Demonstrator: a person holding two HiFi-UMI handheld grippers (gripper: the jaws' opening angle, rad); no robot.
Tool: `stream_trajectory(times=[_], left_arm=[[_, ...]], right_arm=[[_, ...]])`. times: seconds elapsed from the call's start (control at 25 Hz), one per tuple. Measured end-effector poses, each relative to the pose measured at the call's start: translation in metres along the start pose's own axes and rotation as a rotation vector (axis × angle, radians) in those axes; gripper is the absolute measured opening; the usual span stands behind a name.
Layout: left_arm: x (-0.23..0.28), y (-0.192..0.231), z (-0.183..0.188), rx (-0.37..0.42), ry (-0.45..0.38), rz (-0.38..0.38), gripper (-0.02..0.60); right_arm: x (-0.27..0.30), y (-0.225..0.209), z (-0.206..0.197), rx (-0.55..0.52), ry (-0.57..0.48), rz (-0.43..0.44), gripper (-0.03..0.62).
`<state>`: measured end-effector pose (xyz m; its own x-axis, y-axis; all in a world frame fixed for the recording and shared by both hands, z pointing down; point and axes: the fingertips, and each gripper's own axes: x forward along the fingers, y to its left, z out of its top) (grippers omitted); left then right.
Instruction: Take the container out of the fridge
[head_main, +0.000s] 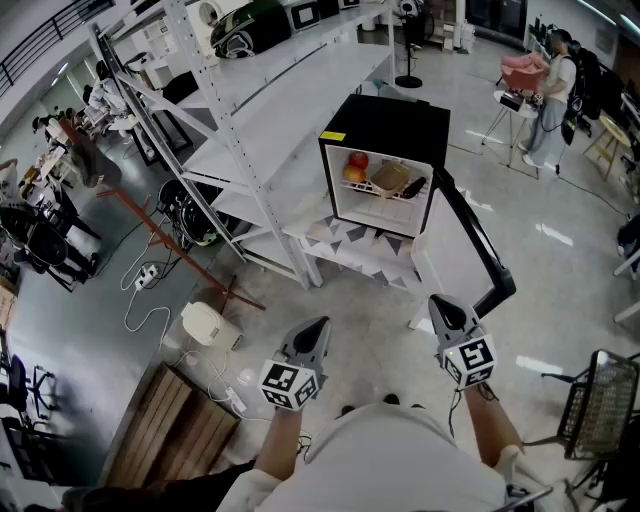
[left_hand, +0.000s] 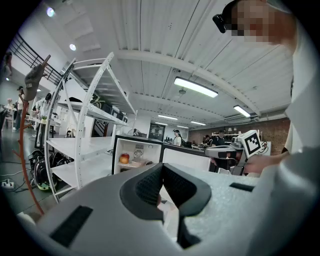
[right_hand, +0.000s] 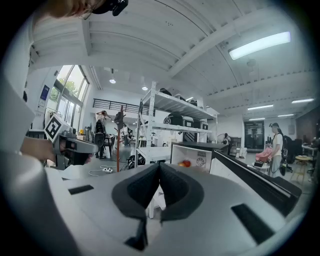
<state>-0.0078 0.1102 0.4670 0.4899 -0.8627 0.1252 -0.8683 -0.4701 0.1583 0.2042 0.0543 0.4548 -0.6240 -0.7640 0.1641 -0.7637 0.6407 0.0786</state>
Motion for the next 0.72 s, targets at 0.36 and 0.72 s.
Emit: stream_trajectory(times=[0.36,0.72], left_arm=[[-0.001,0.007,-0.002,-0.002,0.001,-0.008,0.002],[-0.011,0.010,-0.006,-0.006,0.004,-0.018,0.002]], right_arm=[[0.006,0.007,0.004,-0.011,-0.003,-0.004,0.005],[0.005,0.017,0.000,-0.011,0.010,-0.013,0.005]])
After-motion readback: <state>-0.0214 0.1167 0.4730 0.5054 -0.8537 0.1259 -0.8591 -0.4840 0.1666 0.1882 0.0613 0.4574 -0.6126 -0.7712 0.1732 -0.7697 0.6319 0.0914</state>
